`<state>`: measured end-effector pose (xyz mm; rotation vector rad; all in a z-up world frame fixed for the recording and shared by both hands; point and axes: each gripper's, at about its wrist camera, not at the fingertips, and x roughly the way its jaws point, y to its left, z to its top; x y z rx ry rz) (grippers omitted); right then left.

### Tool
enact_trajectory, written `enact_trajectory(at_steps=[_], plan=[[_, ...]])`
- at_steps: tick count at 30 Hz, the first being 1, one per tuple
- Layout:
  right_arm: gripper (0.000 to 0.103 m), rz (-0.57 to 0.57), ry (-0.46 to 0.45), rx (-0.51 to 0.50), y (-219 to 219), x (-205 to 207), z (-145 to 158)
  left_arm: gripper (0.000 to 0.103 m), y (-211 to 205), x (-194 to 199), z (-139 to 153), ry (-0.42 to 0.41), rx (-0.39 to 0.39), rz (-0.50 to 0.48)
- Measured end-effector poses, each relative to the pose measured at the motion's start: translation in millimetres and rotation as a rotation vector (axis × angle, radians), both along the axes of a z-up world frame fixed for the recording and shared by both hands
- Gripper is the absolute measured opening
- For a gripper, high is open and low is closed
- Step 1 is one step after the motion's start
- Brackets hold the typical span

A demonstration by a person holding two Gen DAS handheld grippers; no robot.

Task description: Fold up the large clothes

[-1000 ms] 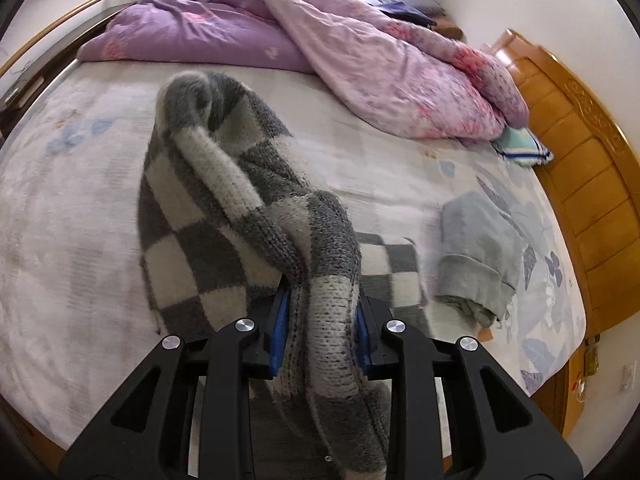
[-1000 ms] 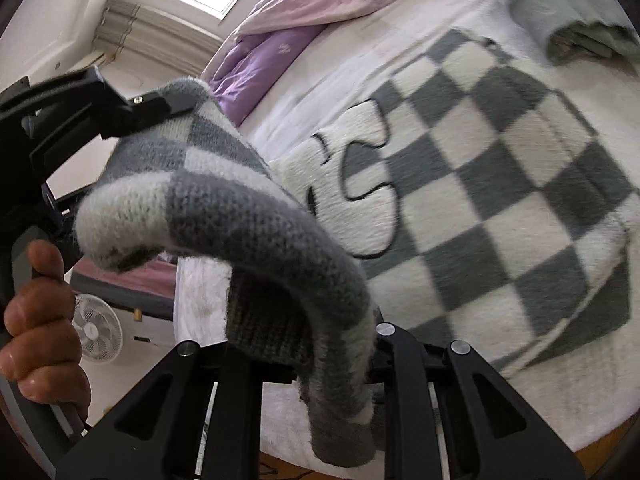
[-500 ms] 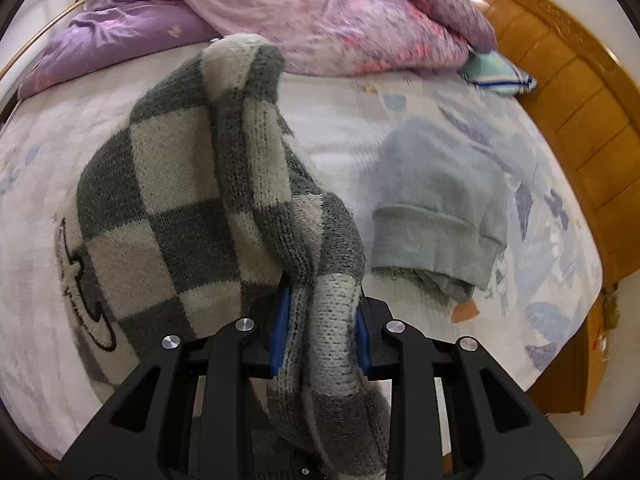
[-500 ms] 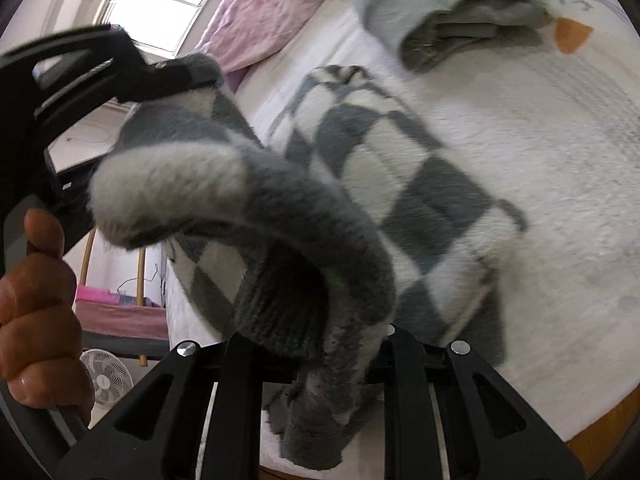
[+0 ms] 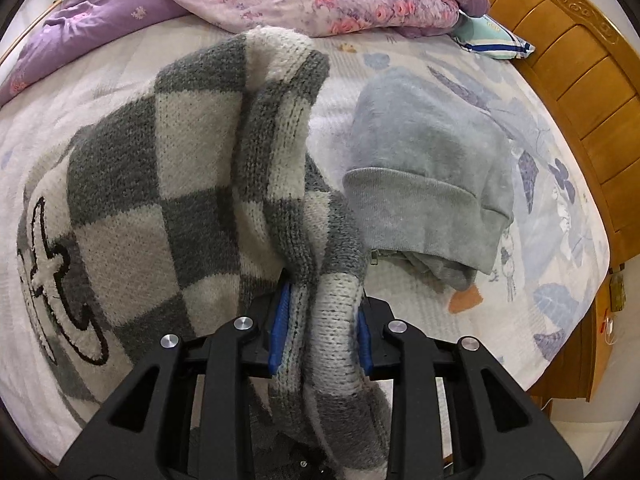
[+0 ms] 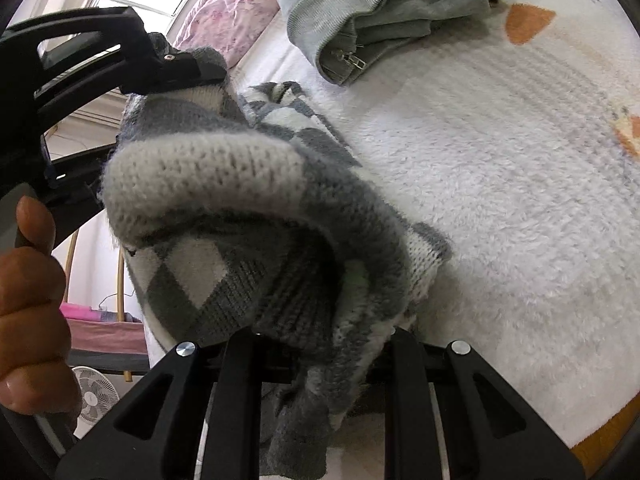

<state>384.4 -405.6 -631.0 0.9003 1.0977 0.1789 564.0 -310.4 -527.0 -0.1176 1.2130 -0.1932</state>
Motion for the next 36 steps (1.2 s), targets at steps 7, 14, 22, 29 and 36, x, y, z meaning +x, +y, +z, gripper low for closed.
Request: enact_trajectory(at_steps=[7, 14, 22, 29, 36], plan=[[0.016, -0.006, 0.015, -0.020, 0, 0, -5, 0.039, 13, -1, -1, 0.031, -0.042, 0.015], [0.017, -0.020, 0.037, -0.048, 7, 8, -8, 0.042, 22, -8, -2, 0.043, -0.069, 0.030], [0.017, -0.037, 0.048, -0.062, 12, 10, -8, 0.042, 28, -13, 0, 0.045, -0.074, 0.036], [0.018, -0.037, 0.056, -0.061, 13, 11, -7, 0.051, 29, -15, -1, 0.049, -0.070, 0.043], [0.019, -0.035, 0.060, -0.030, 9, 14, -10, 0.077, 40, -19, -1, 0.059, -0.090, 0.073]])
